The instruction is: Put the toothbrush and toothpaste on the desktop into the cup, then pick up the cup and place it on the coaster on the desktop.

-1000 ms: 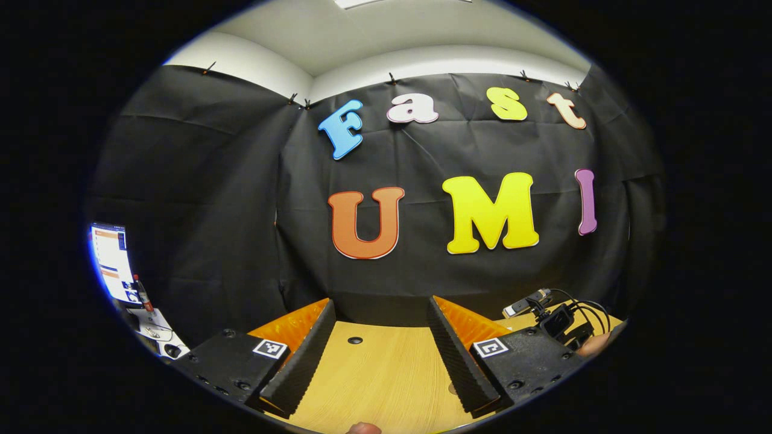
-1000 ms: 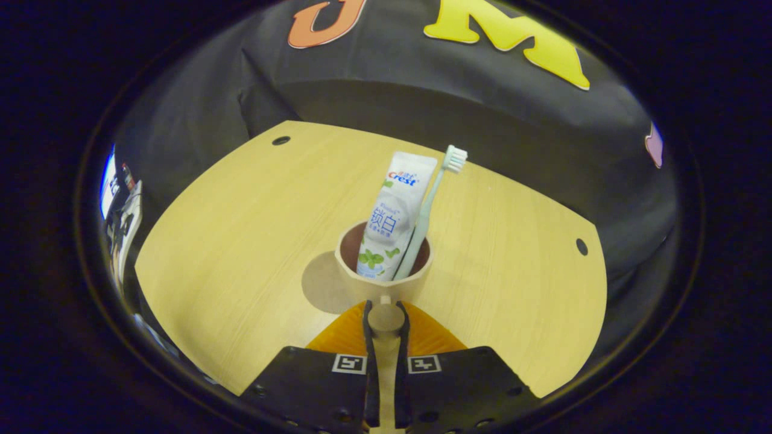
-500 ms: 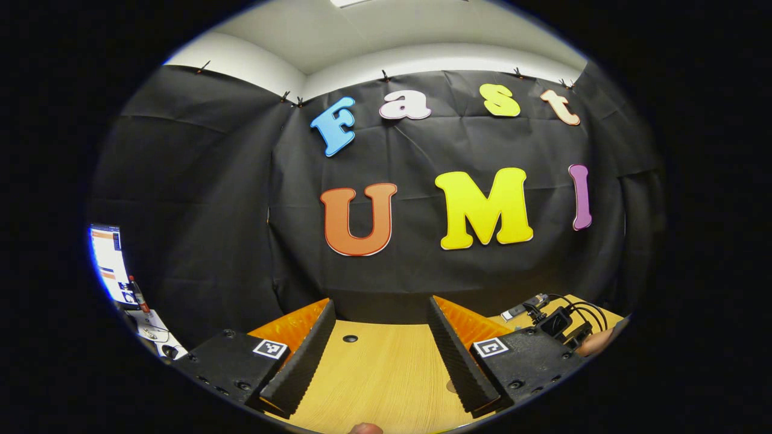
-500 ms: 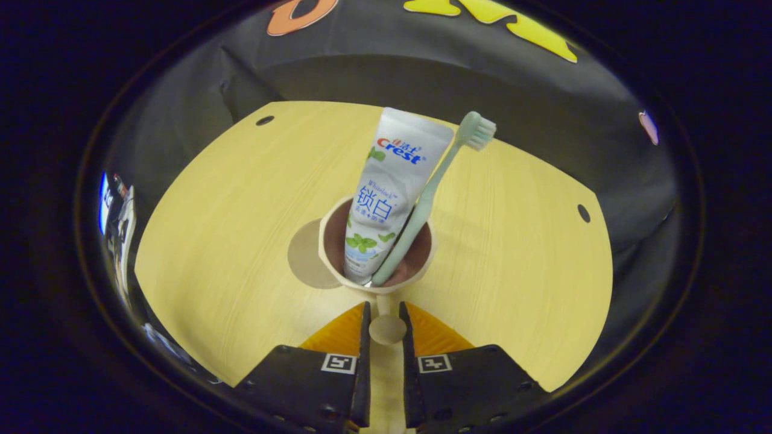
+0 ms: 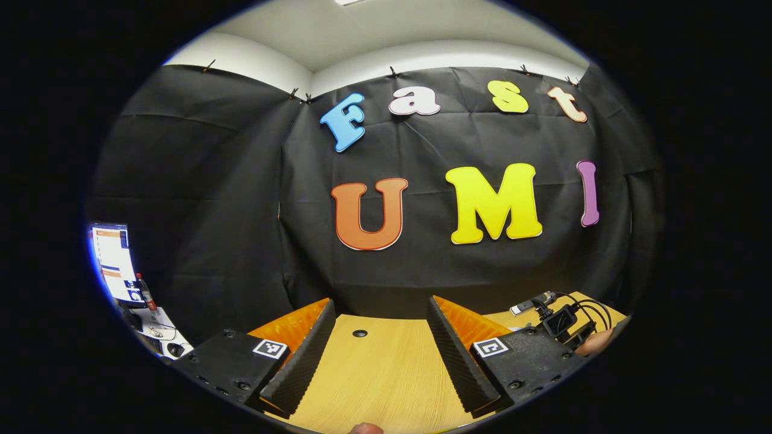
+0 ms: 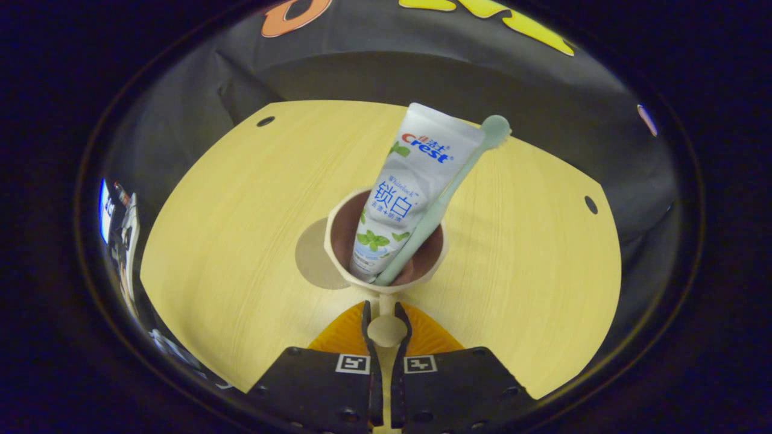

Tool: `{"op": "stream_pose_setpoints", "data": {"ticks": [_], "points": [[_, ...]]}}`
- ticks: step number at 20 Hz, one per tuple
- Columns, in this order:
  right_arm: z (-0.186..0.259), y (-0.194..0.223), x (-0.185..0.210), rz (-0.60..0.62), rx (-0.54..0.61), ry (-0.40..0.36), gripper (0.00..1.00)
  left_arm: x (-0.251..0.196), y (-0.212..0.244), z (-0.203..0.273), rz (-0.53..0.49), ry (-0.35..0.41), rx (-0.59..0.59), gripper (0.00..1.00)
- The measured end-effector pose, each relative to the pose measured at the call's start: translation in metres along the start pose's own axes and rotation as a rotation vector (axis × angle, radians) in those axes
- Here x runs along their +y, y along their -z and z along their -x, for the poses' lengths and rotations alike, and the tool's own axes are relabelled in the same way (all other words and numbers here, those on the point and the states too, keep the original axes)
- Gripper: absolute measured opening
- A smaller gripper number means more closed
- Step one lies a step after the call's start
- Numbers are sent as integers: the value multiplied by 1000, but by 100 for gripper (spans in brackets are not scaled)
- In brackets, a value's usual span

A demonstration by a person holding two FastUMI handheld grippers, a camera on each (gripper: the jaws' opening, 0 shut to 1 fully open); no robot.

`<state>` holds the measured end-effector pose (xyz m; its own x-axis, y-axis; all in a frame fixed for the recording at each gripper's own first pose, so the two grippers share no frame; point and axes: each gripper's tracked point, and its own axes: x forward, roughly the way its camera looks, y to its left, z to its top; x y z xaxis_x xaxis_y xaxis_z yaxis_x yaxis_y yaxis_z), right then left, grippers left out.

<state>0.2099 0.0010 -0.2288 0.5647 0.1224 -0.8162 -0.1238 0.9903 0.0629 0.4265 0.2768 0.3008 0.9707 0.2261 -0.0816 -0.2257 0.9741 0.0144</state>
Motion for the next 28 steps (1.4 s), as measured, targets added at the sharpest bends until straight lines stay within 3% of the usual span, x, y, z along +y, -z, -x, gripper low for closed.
{"op": "stream_pose_setpoints", "data": {"ticks": [5, 12, 14, 18, 22, 25, 28], "points": [[18, -6, -1, 19, -82, 4, 5, 8, -2, 4, 16, -14, -3, 96], [10, -1, -7, 84, -32, 25, 5, 13, 4, 8, 27, -17, 12, 96], [5, -1, -9, 94, -7, 33, 9, 10, 4, 9, 33, -8, 18, 96], [6, -9, -1, 88, 54, 16, 28, 14, 8, 8, 34, -9, 18, 96], [-16, -7, -4, 48, 83, 27, 29, 17, 14, 6, 40, -16, 34, 96], [-6, -5, -14, 2, 68, 6, 13, 18, 15, 5, 38, -22, 41, 96], [-9, -6, -7, -18, 59, 15, 4, 19, 17, 2, 26, -21, 41, 96]]}}
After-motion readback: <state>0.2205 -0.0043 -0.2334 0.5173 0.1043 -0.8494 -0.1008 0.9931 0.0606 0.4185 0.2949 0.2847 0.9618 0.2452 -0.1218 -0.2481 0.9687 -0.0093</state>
